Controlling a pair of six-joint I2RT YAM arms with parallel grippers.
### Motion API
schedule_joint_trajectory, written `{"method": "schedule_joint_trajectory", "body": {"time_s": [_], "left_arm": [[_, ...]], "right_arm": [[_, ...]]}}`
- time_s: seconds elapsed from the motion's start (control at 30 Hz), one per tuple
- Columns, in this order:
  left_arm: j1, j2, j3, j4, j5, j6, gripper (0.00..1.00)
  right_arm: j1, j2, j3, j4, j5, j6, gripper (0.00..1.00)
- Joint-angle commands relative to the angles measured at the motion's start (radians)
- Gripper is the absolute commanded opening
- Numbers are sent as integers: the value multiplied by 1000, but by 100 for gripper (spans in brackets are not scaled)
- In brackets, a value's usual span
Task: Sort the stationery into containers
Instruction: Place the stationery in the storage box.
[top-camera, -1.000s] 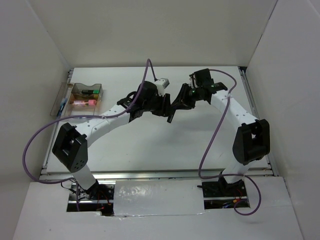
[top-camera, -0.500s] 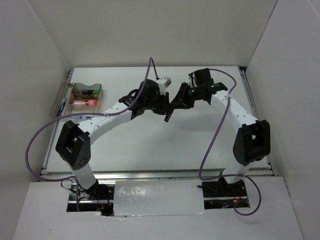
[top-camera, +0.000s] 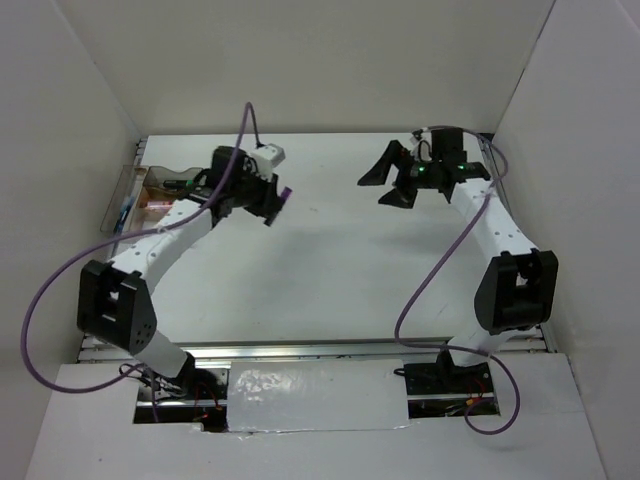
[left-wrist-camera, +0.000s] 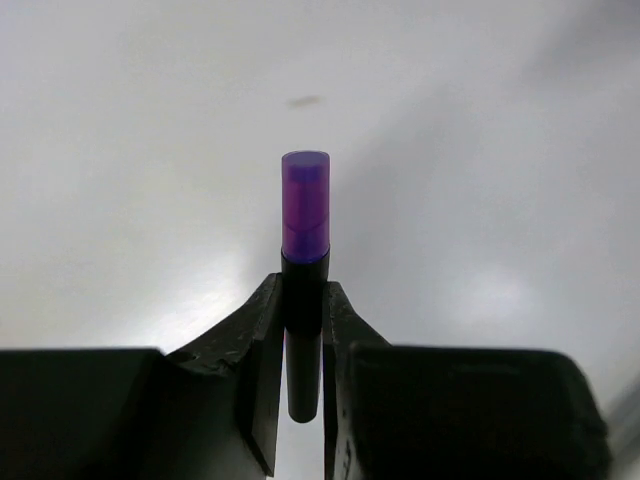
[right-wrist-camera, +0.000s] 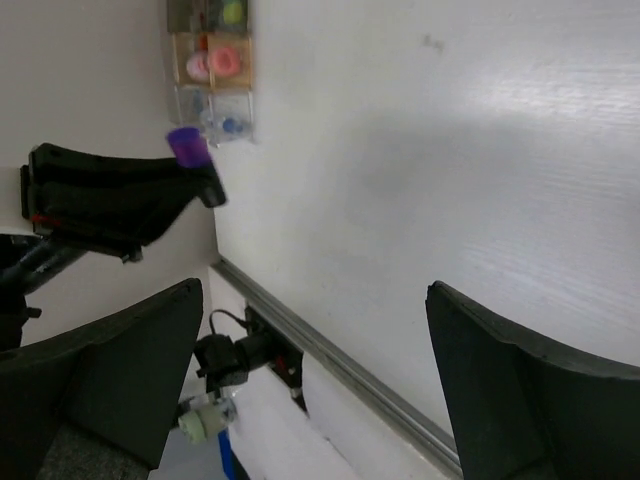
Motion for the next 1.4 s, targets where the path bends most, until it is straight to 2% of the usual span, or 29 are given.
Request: {"method": "schedule_joint_trajectory", "body": {"time_s": [0.0, 0.03, 0.07, 0.1, 0.13, 0.17, 0.2, 0.23, 0.27, 0.3, 0.33, 0.37, 0.43, 0.5, 0.6, 0.67, 0.8, 1.03, 1.23, 1.37], "left_arm": [[163, -135, -28, -21, 40, 452, 0], [204, -144, -39, 2, 39, 591, 0], [299, -148, -53, 46, 49, 665, 0], [349, -132, -49, 61, 87, 733, 0], [379, -117, -36, 64, 121, 872, 0], [486, -93, 21, 6, 164, 958, 0], [527, -22, 71, -45, 245, 1043, 0], [563, 25, 182, -94, 276, 1156, 0], [628, 74, 254, -149, 299, 1206, 0], [654, 195, 340, -298, 318, 1261, 0], [674, 261, 516, -382, 338, 1377, 0], [708, 373, 592, -493, 338, 1417, 0], [749, 458, 774, -557, 347, 1535, 0], [766, 513, 809, -574, 344, 1704, 0], [780, 507, 725, -460, 312, 1811, 0], [779, 529, 709, -456, 306, 1856, 0], [769, 612, 822, -550, 296, 1921, 0], [740, 629, 745, -495, 296, 1927, 0], [705, 655, 745, -481, 267, 1873, 9], [696, 668, 745, -476, 255, 1869, 20]], "right_arm": [[-61, -96, 2, 50, -61, -58, 99], [-66, -107, -10, 53, -56, -70, 99], [-73, -124, -36, 59, -51, -75, 99], [-77, -130, -49, 72, -45, -73, 99], [-78, -138, -65, 76, -45, -73, 99], [-78, -141, -70, 76, -48, -76, 99], [-78, -141, -72, 78, -50, -76, 99], [-77, -139, -69, 78, -51, -78, 98], [-78, -133, -66, 73, -51, -78, 98], [-78, -129, -61, 69, -51, -82, 98], [-78, -126, -61, 69, -50, -86, 98], [-78, -122, -63, 67, -44, -84, 98], [-81, -118, -70, 72, -48, -87, 98], [-81, -116, -78, 72, -42, -89, 98], [-80, -112, -78, 62, -30, -102, 97], [-80, -101, -75, 64, -27, -102, 97], [-80, -84, -78, 62, -28, -107, 97], [-80, -66, -76, 53, -24, -116, 97], [-81, -56, -78, 50, -27, -124, 96], [-81, -49, -73, 44, -36, -122, 96]]}}
